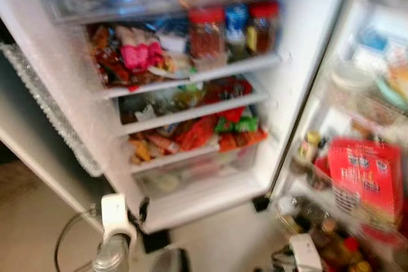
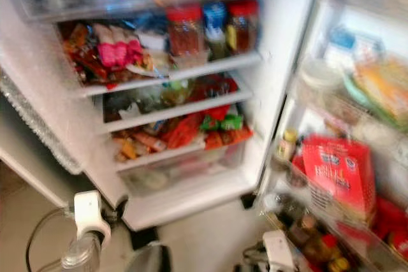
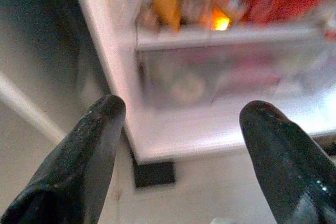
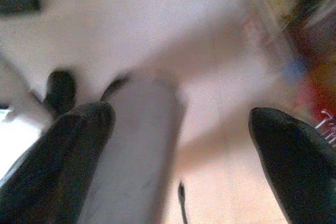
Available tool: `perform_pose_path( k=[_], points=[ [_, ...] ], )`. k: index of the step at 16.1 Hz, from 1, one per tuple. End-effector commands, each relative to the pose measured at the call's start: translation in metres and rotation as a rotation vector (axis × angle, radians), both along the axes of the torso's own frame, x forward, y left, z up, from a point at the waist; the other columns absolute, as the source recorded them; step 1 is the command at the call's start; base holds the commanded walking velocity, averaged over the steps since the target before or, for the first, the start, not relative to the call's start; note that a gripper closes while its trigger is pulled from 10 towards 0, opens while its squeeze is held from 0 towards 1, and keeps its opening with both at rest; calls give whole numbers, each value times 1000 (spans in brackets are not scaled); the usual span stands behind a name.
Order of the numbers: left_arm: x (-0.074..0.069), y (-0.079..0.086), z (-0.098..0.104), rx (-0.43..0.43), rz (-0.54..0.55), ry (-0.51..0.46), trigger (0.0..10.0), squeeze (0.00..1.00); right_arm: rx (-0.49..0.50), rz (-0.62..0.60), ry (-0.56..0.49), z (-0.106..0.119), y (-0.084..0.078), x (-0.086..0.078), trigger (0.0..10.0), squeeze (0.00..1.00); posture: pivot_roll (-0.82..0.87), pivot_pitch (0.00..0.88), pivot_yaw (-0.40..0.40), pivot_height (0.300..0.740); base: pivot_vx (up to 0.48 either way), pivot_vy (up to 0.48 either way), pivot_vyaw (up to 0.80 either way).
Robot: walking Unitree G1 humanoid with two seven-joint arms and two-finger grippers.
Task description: Restocking fridge
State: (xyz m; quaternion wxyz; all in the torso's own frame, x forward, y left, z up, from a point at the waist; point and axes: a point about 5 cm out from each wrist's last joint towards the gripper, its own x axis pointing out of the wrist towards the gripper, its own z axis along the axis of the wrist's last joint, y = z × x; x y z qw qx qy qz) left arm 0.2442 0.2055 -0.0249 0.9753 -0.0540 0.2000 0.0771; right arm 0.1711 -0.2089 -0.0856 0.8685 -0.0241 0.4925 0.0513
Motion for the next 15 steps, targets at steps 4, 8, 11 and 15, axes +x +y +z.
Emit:
perform_pose_path(
  k=[4,8,11,15],
  points=[
    [-18,0,-26,-44,-15,243,10000,0,-3,7,9,1,-1,3,10000,0,-52,0,6,637,0,0,0],
    [-39,4,-41,-23,5,363,10000,0,8,-14,0,1,0,4,10000,0,-74,0,14,637,0,394,0],
    [-50,5,-47,-26,25,400,10000,0,6,-4,5,1,1,4,10000,0,-62,0,7,637,0,480,0],
    [-60,6,-53,-24,15,458,10000,0,8,2,5,1,2,4,10000,0,-61,0,12,637,0,479,0]
  ],
)
